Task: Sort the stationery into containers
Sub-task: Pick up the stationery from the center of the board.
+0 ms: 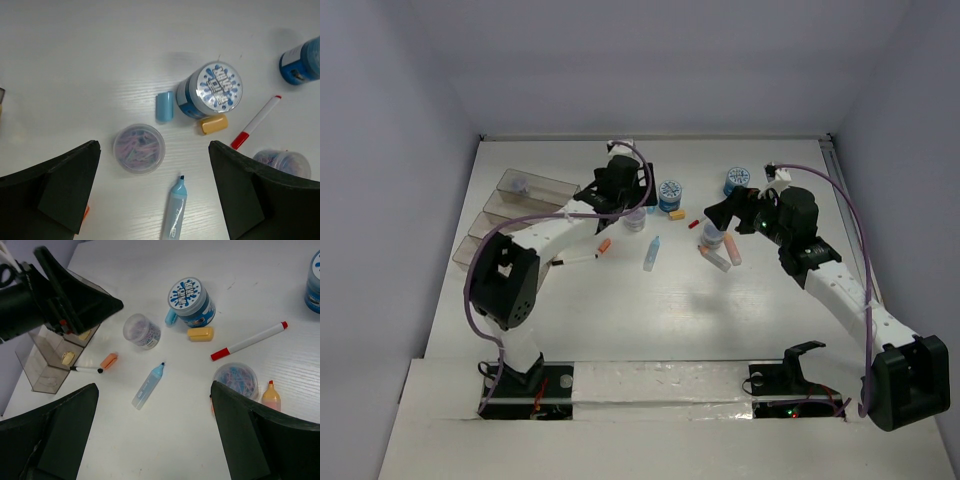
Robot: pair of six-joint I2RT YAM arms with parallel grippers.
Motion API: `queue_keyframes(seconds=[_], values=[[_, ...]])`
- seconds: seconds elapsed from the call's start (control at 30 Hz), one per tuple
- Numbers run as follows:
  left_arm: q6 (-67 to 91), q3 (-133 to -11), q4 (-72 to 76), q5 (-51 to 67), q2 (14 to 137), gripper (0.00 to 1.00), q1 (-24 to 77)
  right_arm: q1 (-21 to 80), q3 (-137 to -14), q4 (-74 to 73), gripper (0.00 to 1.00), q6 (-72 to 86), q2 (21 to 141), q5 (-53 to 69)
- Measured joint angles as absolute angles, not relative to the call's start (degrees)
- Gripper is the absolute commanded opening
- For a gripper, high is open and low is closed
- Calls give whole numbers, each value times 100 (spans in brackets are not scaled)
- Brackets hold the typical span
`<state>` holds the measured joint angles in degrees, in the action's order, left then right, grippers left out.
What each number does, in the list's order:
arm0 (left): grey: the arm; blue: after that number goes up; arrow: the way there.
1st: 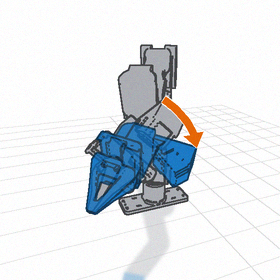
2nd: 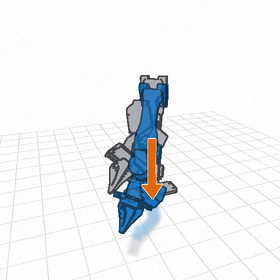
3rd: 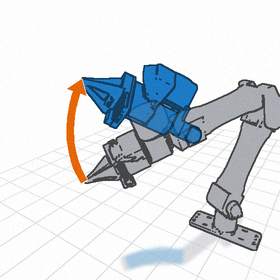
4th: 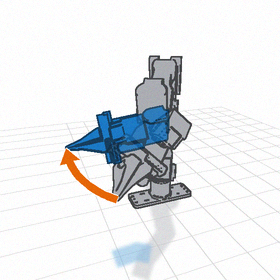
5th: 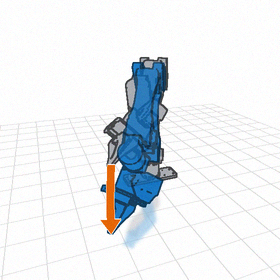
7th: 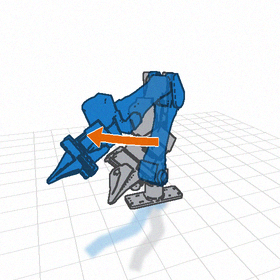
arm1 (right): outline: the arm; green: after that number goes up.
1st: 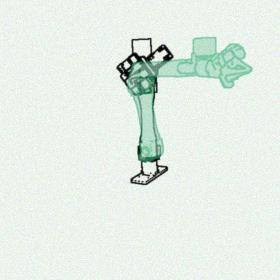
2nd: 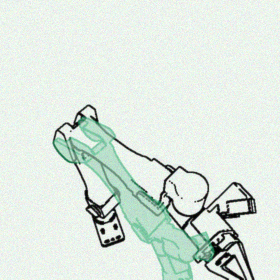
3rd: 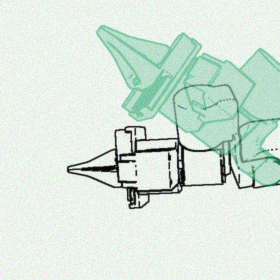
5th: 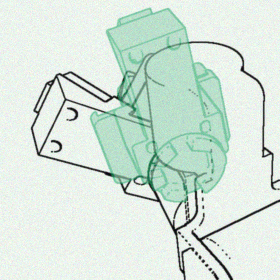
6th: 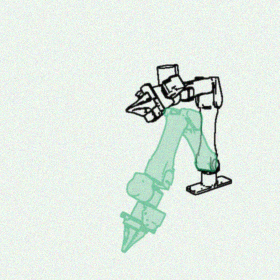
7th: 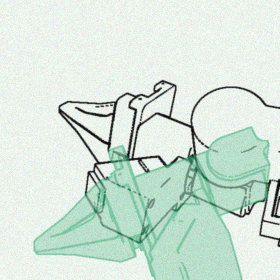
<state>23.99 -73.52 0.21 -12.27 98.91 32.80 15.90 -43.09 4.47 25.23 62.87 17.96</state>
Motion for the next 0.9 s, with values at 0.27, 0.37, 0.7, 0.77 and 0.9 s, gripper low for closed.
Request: queue_keyframes(seconds=[0.27,0.37,0.7,0.77,0.9], values=[[2359,-7430,-237,-1330,10654,86,3489,1594,-4309,447,100,2521,6287,1791],[2335,-7430,-325,-1365,10827,83,3489,1594,-4309,445,100,2521,6287,1796],[2241,-7594,-340,-1544,11004,63,3489,1594,-4309,445,100,2519,6287,1798],[2228,-7618,-322,-1568,11076,60,3489,1594,-4309,443,100,2506,6287,1798],[2198,-7631,-303,-1601,11170,54,3489,1594,-4309,436,100,2502,6287,1798]])
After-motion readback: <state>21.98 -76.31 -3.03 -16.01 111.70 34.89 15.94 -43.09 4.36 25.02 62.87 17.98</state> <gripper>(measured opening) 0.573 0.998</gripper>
